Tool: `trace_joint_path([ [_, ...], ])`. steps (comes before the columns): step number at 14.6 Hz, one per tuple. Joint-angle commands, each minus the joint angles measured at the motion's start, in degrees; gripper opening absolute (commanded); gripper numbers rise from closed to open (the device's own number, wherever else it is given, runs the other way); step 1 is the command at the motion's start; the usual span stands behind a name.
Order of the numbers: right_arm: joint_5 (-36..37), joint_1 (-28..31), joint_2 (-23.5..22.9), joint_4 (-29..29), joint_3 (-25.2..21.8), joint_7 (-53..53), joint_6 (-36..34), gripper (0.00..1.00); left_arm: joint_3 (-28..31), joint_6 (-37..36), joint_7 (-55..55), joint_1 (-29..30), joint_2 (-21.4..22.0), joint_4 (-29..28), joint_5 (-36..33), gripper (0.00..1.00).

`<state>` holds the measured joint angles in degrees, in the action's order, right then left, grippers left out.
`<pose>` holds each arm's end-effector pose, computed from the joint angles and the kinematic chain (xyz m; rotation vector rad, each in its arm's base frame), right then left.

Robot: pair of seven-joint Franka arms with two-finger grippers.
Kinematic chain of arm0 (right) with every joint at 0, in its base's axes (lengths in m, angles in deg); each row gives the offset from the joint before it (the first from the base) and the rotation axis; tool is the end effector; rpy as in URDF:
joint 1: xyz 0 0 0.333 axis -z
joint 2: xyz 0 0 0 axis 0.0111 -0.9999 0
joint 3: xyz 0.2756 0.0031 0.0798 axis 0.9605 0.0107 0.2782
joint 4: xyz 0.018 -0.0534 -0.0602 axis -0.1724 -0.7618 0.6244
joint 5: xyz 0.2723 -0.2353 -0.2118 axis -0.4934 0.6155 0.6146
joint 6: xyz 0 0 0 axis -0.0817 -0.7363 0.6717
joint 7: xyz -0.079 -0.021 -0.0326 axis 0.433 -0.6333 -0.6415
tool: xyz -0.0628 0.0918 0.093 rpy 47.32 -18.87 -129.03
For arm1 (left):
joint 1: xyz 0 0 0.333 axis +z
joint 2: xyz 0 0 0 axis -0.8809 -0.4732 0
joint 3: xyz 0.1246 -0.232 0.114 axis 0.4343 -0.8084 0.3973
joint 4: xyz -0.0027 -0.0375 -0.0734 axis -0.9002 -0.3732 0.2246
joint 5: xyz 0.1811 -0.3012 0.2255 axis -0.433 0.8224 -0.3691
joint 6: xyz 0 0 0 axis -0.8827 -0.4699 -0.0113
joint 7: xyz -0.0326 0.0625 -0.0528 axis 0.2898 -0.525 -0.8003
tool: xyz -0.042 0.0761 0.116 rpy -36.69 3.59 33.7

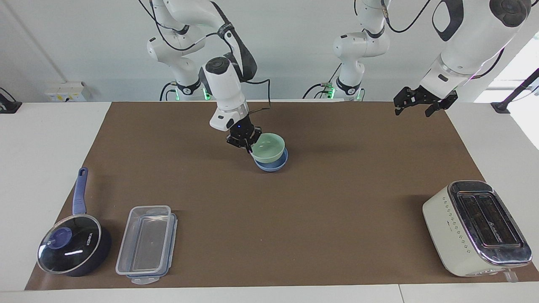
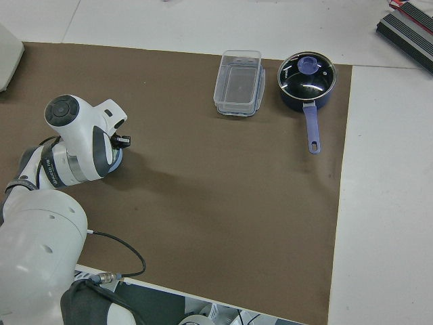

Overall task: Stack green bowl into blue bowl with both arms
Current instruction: 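Lower the green bowl into the blue bowl with the right gripper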

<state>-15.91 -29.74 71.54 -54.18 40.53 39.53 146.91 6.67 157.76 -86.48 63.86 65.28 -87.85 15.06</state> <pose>0.5018 0.2973 0.3015 -2.9202 -0.2272 -0.2588 0.5641 -0.0536 0.5379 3.1170 -0.2447 -0.2192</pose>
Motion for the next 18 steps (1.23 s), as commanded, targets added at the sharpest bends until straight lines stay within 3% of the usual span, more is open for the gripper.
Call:
trace_joint_path([
  [1, -1.03, -0.39, -1.47, 1.87, -0.07, -0.38, 0.01, 0.00, -0.06, 2.31, -0.93, 0.09, 0.61, -1.41, -1.26, 1.00],
  [18, -1.12, -1.18, -1.74, 0.29, -0.07, 0.23, 0.89, 0.00, 0.03, 3.46, 2.58, 0.09, 1.40, -1.85, -1.26, 1.00],
])
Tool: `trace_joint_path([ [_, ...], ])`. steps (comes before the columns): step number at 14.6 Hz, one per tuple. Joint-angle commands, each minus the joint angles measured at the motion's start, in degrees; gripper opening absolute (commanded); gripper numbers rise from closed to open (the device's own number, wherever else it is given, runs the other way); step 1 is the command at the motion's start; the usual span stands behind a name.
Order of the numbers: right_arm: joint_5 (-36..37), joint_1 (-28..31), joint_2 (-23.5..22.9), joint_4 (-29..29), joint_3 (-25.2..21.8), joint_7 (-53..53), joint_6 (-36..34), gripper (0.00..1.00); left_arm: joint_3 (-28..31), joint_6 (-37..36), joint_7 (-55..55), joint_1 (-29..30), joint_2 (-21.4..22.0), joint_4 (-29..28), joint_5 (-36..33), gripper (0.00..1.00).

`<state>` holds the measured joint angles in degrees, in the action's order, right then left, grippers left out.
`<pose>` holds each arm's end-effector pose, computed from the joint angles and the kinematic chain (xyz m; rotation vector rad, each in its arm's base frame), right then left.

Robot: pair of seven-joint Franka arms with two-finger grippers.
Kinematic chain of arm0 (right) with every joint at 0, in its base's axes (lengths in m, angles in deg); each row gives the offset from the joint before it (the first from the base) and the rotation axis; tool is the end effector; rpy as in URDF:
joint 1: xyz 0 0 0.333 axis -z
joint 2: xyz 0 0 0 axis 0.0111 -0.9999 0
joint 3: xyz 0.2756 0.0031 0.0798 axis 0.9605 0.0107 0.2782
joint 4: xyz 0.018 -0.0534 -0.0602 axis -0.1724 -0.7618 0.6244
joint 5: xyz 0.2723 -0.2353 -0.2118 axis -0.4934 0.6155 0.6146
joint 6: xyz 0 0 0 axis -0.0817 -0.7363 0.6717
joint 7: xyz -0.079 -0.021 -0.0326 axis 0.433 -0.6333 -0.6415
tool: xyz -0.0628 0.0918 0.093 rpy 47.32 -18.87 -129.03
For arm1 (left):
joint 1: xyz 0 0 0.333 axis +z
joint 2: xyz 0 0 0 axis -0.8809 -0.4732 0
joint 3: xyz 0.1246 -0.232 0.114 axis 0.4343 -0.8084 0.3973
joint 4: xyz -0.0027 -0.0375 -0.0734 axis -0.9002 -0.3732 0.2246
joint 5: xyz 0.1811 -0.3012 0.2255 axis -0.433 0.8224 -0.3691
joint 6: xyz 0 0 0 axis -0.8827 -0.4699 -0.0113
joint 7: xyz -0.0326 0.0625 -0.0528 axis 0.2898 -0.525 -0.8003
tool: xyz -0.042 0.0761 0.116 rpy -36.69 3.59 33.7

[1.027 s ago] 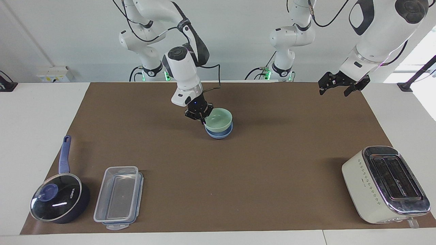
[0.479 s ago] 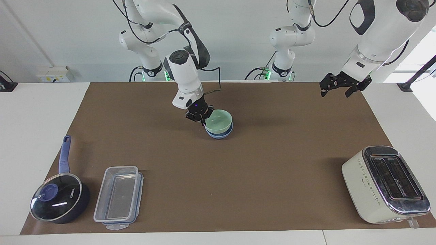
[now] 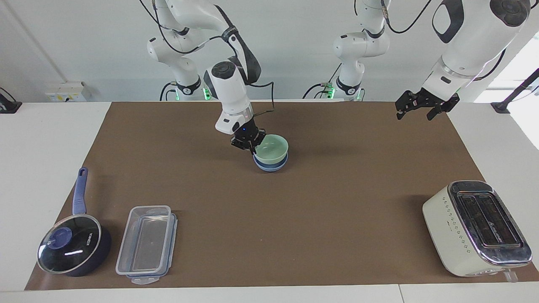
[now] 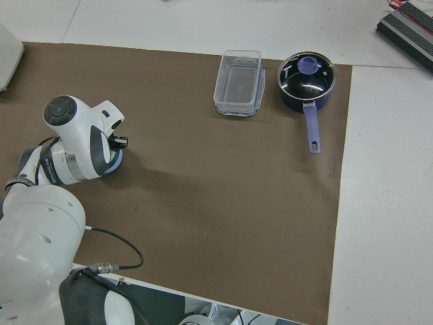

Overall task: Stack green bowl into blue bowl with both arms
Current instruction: 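Lower the green bowl into the blue bowl with the right gripper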

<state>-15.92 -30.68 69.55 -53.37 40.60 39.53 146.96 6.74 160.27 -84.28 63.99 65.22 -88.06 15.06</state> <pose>0.4993 0.3078 0.2882 -2.9277 -0.2519 -0.2307 0.5709 -0.0522 0.5386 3.1261 -0.1793 -0.1583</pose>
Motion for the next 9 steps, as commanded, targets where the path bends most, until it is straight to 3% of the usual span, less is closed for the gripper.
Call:
trace_joint_path([
  [1, -1.11, -0.24, 0.25, -0.52, -0.14, 0.23, 0.76, 0.00, -0.05, 0.95, 0.56, -0.04, 1.46, -1.64, -1.25, 1.00],
  [2, -1.11, -0.24, 0.25, -0.35, -0.14, 0.23, 0.67, 0.00, -0.05, 0.60, 0.65, -0.04, 1.46, -1.64, -1.25, 1.00],
  [3, -1.11, -0.24, 0.25, -0.26, -0.14, 0.23, 0.49, 0.30, -0.05, 0.16, 0.65, 0.05, 1.46, -1.72, -1.25, 1.00],
  [4, -1.11, -0.32, 0.25, -0.17, -0.14, 0.15, 0.49, 0.90, -0.05, 0.68, 0.65, 0.05, 1.46, -1.72, -1.25, 1.00],
  [5, -1.11, -0.32, 0.34, 0.01, -0.14, -0.03, 0.23, 1.00, -0.05, 0.68, 0.65, 0.05, 1.46, -1.64, -1.25, 1.00],
  [9, -1.11, 1.08, 5.24, 0.01, -0.58, -0.38, -5.38, 1.00, -0.05, 0.68, 0.65, 0.05, 1.46, -1.64, -1.25, 1.00],
])
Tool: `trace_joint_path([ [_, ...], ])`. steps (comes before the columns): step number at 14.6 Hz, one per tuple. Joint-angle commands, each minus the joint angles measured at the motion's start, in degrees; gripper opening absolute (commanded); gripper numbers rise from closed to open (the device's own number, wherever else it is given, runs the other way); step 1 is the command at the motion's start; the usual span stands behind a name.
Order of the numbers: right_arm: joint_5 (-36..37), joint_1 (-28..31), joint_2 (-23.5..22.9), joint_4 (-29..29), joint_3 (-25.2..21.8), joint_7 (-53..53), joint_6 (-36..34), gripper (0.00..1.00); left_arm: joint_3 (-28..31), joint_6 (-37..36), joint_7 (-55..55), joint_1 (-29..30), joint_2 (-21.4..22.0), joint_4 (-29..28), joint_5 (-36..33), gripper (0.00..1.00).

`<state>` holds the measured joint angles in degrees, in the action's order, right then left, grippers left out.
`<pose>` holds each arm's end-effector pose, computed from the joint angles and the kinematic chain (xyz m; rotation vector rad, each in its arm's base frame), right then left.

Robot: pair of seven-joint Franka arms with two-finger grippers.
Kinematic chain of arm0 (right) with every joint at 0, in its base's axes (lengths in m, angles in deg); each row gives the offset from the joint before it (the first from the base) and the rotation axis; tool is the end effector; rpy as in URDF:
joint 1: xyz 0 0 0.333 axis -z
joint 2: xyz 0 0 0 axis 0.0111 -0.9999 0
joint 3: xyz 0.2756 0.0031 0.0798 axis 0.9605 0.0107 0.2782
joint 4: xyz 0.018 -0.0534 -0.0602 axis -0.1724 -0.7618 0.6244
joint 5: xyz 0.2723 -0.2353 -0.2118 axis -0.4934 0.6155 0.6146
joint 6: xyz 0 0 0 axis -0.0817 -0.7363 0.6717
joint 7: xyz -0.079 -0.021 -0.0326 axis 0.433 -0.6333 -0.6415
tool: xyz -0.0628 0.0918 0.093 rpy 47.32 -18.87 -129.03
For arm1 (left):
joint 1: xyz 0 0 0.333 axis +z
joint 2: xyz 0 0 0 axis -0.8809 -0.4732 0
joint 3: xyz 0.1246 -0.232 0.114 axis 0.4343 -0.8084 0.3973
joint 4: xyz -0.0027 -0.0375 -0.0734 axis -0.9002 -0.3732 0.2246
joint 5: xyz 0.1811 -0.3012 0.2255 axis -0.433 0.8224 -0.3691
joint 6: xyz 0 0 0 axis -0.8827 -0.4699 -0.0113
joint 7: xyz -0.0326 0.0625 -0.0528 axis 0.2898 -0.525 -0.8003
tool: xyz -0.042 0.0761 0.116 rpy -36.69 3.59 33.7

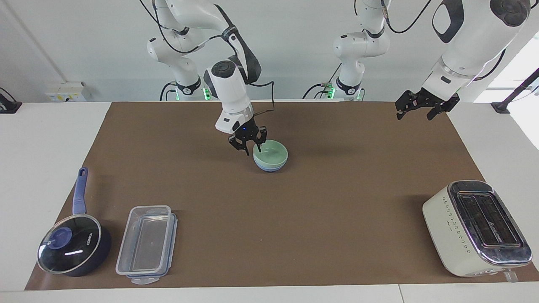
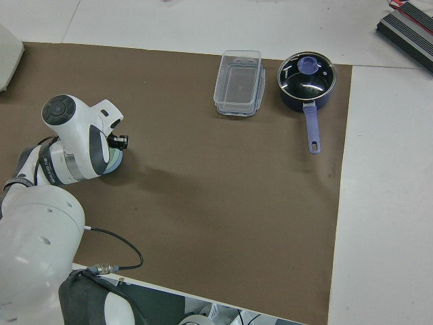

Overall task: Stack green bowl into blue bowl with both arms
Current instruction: 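Lower the green bowl into the blue bowl with the right gripper, then open the right gripper and withdraw it from the stacked bowls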

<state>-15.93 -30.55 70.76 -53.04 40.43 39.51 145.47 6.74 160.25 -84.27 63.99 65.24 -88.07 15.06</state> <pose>0.5001 0.3056 0.3003 -2.9251 -0.2479 -0.2306 0.5708 -0.0522 0.5387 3.1262 -0.1790 -0.1586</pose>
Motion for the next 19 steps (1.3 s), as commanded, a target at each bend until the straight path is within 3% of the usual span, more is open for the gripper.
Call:
trace_joint_path([
  [1, -1.01, 3.04, 5.62, -0.32, -0.49, -0.19, -6.08, 1.00, -0.05, 0.70, 0.64, 0.05, 1.44, -1.63, -1.25, 1.00],
  [5, -0.04, 12.43, 11.77, -0.32, -0.58, 0.25, -14.26, 1.00, -0.05, 0.70, 0.64, -0.04, 1.44, -1.63, -1.25, 1.00],
  [8, 0.48, 19.73, 13.45, -0.23, -0.67, 0.42, -16.56, 1.00, -0.05, 0.70, 0.64, 0.05, 1.44, -1.63, -1.25, 1.00],
  [13, 7.08, 27.57, 12.58, 3.10, -0.58, 1.65, -17.09, 1.00, -0.05, 0.70, 0.64, 0.05, 1.44, -1.63, -1.25, 1.00],
  [19, 9.53, 29.95, 8.27, 15.66, -0.58, 1.65, -29.12, 1.00, -0.05, 0.70, 0.64, 0.05, 1.44, -1.63, -1.25, 1.00],
])
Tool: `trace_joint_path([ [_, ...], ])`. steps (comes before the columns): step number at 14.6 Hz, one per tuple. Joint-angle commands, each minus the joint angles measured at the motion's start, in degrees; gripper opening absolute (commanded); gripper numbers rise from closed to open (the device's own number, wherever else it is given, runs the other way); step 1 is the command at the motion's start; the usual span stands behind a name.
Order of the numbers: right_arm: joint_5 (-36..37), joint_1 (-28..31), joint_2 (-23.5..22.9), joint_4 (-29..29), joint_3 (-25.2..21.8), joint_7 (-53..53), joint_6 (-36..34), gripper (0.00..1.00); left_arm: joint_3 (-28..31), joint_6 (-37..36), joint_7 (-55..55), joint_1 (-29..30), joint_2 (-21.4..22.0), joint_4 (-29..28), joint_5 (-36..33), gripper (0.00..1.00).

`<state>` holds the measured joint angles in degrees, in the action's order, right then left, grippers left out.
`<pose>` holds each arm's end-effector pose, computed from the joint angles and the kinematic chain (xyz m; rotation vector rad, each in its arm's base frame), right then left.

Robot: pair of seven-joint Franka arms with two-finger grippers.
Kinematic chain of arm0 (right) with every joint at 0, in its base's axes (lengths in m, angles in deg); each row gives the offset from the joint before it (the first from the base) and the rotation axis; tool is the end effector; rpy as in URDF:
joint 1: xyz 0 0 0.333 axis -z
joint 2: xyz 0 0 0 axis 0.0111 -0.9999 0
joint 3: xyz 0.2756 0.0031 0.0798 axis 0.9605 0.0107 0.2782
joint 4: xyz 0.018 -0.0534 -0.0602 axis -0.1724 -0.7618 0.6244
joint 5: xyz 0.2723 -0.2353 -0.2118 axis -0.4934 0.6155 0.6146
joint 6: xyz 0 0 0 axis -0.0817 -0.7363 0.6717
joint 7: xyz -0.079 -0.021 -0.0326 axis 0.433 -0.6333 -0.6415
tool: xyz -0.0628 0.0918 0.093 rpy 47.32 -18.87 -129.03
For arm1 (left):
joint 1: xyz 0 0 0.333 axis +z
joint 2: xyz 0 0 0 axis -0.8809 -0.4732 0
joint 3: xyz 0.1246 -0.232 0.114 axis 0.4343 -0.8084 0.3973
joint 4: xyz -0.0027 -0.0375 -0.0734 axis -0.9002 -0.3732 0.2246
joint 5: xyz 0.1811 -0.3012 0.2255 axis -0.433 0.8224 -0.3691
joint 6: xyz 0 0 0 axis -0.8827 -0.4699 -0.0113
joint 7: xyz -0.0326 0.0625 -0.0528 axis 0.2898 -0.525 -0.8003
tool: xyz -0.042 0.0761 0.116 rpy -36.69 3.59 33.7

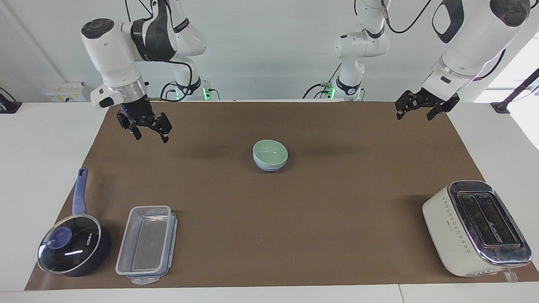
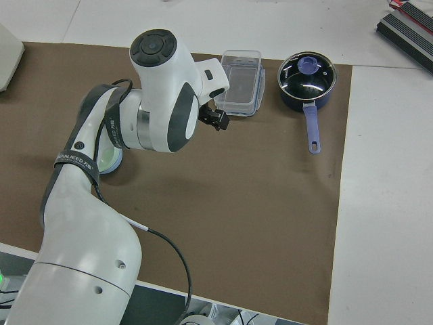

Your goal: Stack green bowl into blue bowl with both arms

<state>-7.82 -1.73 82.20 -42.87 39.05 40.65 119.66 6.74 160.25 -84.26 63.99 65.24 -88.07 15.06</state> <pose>0.5636 0.0111 0.4556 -3.0636 0.3478 -0.2200 0.5708 -0.0522 0.5387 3.1262 -0.1788 -0.1586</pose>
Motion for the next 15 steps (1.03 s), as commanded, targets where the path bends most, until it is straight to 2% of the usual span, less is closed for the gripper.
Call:
trace_joint_path([
  [1, 2.04, 1.13, -3.78, 7.06, 0.80, 0.60, -4.28, 1.00, -0.05, 0.70, 0.63, 0.05, 1.44, -1.63, -1.25, 1.00],
  [7, 3.19, 2.27, -7.83, 19.02, 0.62, 2.17, -16.66, 1.00, -0.05, 0.70, 0.63, 0.05, 1.44, -1.63, -1.25, 1.00],
  [10, 3.10, 4.46, -7.22, 18.60, 0.62, 7.36, -18.43, 1.00, -0.05, 0.70, 0.63, 0.05, 1.44, -1.63, -1.25, 1.00],
  [15, 2.92, 4.56, -5.37, 15.96, 0.71, 7.89, -21.69, 1.00, -0.05, 0.70, 0.63, 0.05, 1.44, -1.63, -1.25, 1.00],
])
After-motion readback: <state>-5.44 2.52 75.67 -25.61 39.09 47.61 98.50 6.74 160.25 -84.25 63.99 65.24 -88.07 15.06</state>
